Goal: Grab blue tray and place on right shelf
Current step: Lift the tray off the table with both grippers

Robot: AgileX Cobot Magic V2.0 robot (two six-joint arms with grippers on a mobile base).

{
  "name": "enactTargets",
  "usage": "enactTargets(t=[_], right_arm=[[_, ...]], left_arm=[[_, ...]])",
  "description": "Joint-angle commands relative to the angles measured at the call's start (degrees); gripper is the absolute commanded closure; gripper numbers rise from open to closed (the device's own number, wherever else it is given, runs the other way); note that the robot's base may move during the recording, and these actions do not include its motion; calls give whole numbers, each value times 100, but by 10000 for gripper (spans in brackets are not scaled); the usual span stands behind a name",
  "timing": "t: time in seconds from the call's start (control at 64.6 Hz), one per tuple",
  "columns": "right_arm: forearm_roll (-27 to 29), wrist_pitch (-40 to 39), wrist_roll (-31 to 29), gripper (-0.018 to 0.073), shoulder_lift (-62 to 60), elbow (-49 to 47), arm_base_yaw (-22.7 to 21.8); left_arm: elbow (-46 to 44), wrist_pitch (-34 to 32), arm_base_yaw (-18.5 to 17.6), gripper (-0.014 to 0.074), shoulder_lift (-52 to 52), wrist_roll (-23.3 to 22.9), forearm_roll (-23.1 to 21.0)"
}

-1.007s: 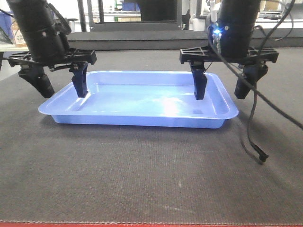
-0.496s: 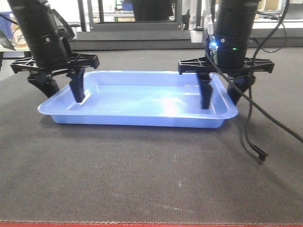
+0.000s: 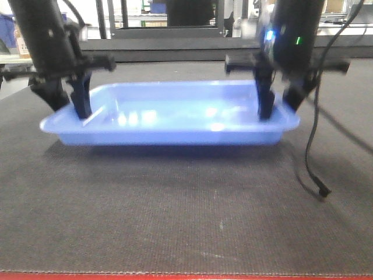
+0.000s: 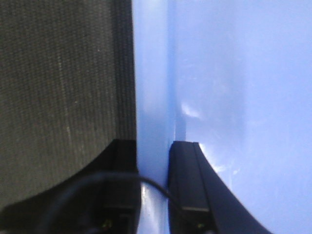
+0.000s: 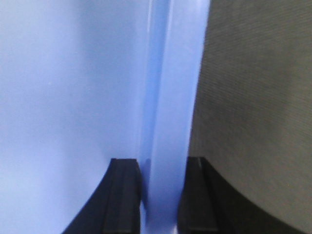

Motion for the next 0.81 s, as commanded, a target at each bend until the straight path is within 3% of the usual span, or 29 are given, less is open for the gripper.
enactTargets(t=[0.0, 0.294, 0.527, 0.79], right_arm=[[-31, -122, -69, 503, -866, -190, 18], [-422, 198, -132, 503, -2173, 267, 380], [-438, 238, -132, 503, -2950, 1090, 596], [-435, 442, -132, 503, -3534, 1513, 596]], left_arm=[[-251, 338, -89, 641, -745, 115, 134], [-105, 877, -330, 640, -1912, 115, 336], [904, 787, -367, 640, -2961, -57, 268], [1976, 658, -770, 640, -3807, -385, 276]])
